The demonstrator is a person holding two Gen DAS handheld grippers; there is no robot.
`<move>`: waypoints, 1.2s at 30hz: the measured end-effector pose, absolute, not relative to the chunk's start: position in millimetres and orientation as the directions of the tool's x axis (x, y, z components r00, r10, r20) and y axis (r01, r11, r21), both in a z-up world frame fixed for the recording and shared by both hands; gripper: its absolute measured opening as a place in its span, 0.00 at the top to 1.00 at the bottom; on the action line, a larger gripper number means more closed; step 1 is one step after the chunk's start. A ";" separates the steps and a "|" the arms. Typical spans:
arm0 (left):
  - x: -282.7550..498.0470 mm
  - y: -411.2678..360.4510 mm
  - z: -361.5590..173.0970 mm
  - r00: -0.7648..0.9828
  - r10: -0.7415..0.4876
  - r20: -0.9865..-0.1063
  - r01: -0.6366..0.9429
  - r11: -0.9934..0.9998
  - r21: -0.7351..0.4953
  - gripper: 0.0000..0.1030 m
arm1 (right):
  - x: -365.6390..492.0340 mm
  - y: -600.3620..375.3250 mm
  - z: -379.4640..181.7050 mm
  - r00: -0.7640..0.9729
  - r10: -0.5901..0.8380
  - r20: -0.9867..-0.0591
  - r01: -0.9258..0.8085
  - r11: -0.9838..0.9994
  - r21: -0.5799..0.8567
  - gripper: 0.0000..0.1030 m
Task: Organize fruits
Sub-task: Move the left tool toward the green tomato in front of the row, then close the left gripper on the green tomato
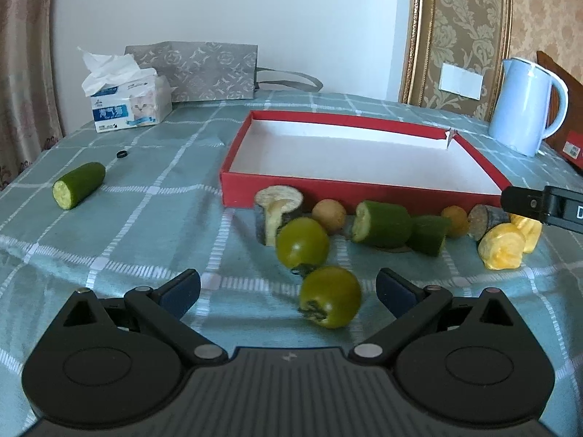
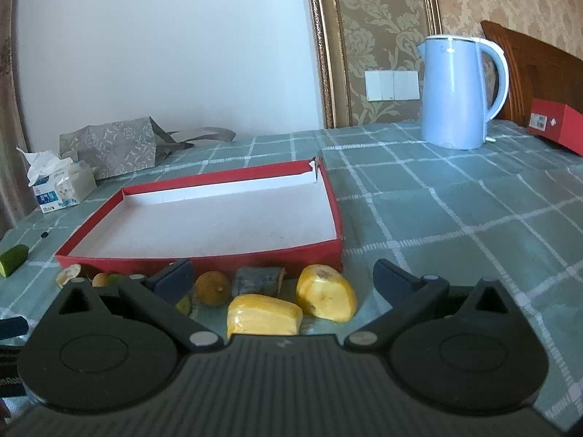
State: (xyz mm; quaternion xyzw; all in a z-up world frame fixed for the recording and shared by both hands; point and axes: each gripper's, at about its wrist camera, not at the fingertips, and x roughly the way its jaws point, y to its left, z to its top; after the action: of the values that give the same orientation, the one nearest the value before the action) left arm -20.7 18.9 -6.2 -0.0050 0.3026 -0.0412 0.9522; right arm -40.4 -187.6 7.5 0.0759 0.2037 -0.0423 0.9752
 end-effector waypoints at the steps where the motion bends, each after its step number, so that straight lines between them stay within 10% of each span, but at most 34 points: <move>1: -20.6 16.0 -6.0 0.815 -0.069 -0.575 0.070 0.997 -0.021 0.00 | -40.3 -188.3 7.6 0.912 -0.053 -0.406 0.116 0.984 0.132 0.00; 22: -11.7 -7.3 -8.9 0.789 -0.044 -0.612 0.055 0.998 -0.001 0.06 | -44.1 -203.3 6.3 0.909 -0.076 -0.409 0.159 0.972 0.173 0.00; 31: -14.2 -9.3 -6.9 0.789 -0.074 -0.610 0.087 0.996 -0.008 0.24 | -42.5 -203.2 6.1 0.906 -0.070 -0.417 0.159 0.970 0.184 0.00; 36: -15.5 -11.9 -4.8 0.787 -0.085 -0.611 0.109 0.994 0.002 0.52 | -41.8 -204.1 5.8 0.906 -0.066 -0.419 0.156 0.970 0.185 0.00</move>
State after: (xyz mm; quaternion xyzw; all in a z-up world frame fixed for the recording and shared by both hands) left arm -15.5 -11.9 -4.8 0.0187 0.3223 -0.0514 0.9451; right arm -41.8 -204.1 5.8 0.1079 0.2094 -0.0573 0.9702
